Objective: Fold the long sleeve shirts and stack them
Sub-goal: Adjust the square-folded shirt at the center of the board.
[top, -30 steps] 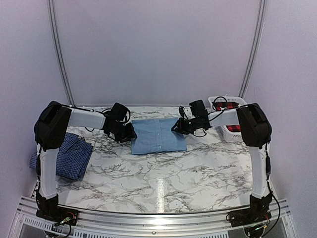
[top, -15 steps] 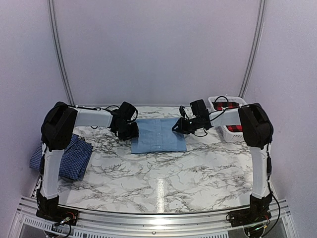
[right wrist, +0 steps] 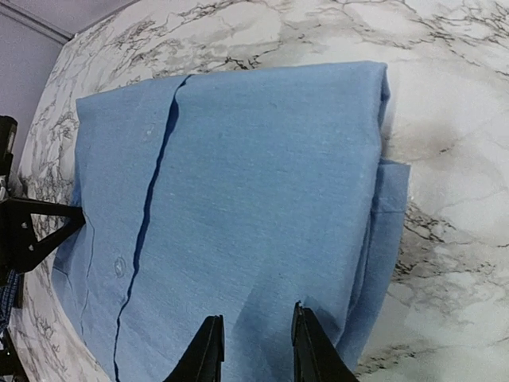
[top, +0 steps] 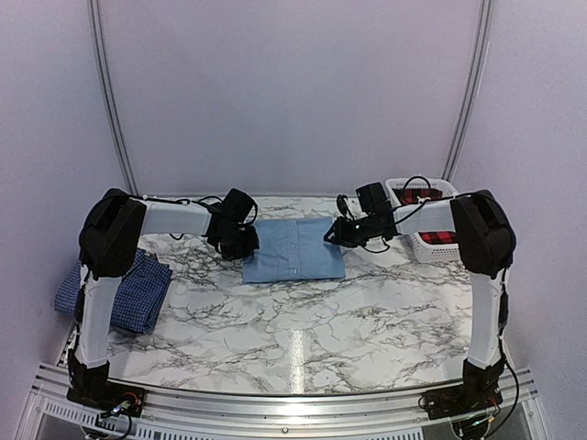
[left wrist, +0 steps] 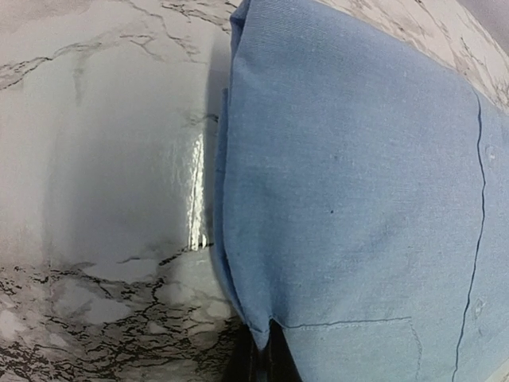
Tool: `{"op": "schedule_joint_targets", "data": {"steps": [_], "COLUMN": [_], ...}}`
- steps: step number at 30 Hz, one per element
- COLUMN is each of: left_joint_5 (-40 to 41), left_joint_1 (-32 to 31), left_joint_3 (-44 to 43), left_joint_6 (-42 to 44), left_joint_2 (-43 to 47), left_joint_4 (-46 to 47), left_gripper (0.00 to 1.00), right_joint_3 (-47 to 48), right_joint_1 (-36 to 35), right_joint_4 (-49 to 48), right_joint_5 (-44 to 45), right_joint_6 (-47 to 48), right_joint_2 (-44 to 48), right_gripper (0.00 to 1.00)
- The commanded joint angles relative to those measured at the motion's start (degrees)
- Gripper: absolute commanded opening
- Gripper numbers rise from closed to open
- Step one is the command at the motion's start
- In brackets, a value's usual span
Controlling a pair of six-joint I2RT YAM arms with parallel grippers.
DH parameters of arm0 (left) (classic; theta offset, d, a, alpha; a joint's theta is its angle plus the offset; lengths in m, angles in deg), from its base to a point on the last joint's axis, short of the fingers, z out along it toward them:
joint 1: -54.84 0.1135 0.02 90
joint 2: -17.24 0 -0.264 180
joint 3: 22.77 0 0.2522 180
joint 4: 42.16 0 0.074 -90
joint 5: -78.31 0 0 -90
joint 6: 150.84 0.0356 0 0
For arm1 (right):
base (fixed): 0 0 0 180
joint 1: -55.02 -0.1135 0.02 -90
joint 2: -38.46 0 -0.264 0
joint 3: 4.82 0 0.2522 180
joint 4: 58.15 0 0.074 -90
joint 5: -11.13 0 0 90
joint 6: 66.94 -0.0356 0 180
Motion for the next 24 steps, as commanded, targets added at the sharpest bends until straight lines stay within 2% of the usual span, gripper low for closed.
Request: {"op": "schedule_joint_targets", "data": {"steps": [1,7,12,18,24], "left_joint_5": [-1.9,-4.5,-5.7,-6.6,-7.0], "left_joint_1": [0.2,0.9,1.6,2.4,2.7], "left_joint_3": [1.4,2.0,3.1,4.4,4.7], "left_joint_6": [1.6,2.9,3.2,3.2,3.3], "left_joint_2": [1.6,3.8,4.7,5.1,5.3], "left_joint_4": [-4.9,-4.5,-4.0,-3.1,-2.9], "left_gripper": [0.00,0.00,0.02,0.12,0.13], "right_joint_3": [-1.2,-2.3,-2.6,-1.9,-3.0], "right_joint_1": [-0.1,-2.2,-4.1,-4.4,-3.7], "right_joint_4": [1.8,4.7,4.9,7.4,7.5], "right_joint_5": [5.1,12.1,13.9,17.5,19.5], "right_joint_6": [1.0,0.7,0.3,-0.3,0.0], "right_joint_2": [2.7,2.7,1.6,0.6,2.4], "right_gripper": [0.27,0.31,0.32,0.21,0.31]}}
